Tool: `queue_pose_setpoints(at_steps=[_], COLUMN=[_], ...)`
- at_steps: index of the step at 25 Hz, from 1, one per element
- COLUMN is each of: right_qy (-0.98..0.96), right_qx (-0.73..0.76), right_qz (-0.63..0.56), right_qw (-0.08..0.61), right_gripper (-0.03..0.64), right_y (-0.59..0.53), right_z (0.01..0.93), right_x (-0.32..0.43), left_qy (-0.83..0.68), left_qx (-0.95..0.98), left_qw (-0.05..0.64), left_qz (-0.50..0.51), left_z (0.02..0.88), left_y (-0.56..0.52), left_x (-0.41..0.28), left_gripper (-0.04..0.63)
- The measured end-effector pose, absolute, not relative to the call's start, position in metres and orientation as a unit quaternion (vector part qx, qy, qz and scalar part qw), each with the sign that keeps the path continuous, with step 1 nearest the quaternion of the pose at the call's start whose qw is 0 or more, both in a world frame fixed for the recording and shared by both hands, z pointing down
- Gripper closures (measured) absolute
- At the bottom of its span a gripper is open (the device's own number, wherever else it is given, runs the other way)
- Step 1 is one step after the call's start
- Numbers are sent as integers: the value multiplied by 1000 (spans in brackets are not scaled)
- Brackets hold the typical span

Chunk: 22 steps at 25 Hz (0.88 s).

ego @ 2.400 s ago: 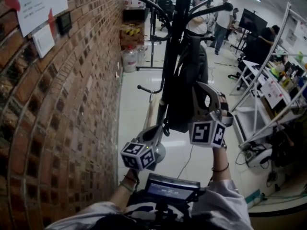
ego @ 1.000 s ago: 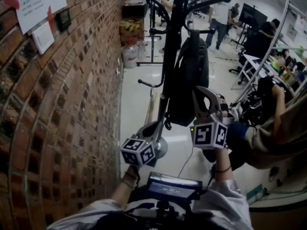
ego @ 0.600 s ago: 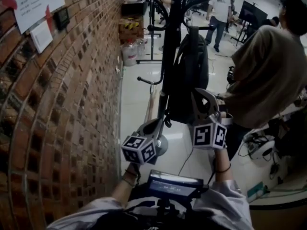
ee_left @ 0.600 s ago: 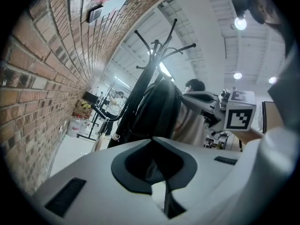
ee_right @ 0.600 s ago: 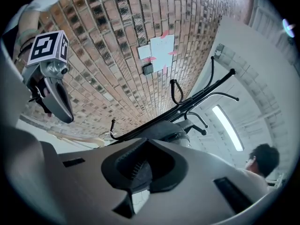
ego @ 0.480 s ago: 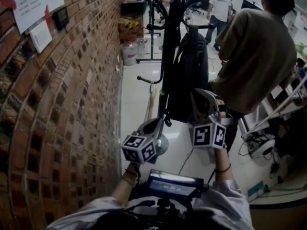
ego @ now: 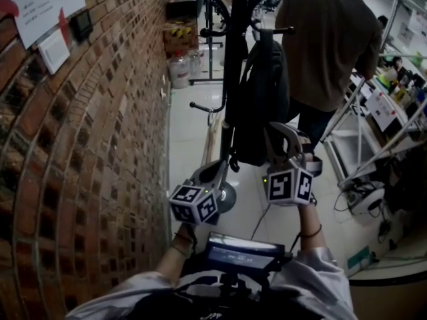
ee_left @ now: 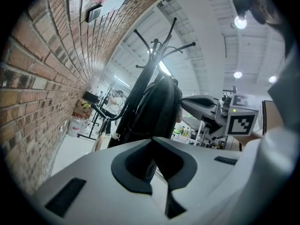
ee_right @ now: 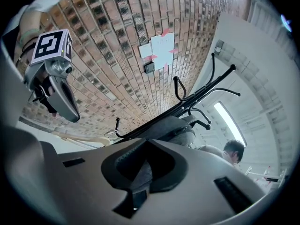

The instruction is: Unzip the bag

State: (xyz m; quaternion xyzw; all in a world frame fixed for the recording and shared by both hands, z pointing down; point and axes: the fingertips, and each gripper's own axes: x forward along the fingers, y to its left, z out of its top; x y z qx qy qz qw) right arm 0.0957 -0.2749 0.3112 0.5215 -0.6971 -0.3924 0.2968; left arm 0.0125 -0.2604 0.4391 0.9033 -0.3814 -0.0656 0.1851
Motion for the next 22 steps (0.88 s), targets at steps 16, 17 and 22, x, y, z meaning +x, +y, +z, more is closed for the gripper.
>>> queue_pose_setpoints(at_steps=[16, 17, 22], right_qy=[-701, -702, -705], right_qx=[498, 497, 492], right_qz=[-375, -373, -358], right_qw=[346, 349, 364], right_gripper=[601, 601, 599], right_y=[-270, -269, -270], right_z=[362, 368, 393], right_x=[99, 100, 102], left_qy=[-376, -376, -377], left_qx=[906, 906, 906], left_qw=[191, 191, 189], left_qz=[-43, -41, -45], left_z=[440, 441, 442], left_y=[-254, -254, -256], left_x=[17, 17, 16], left_gripper=[589, 589, 589])
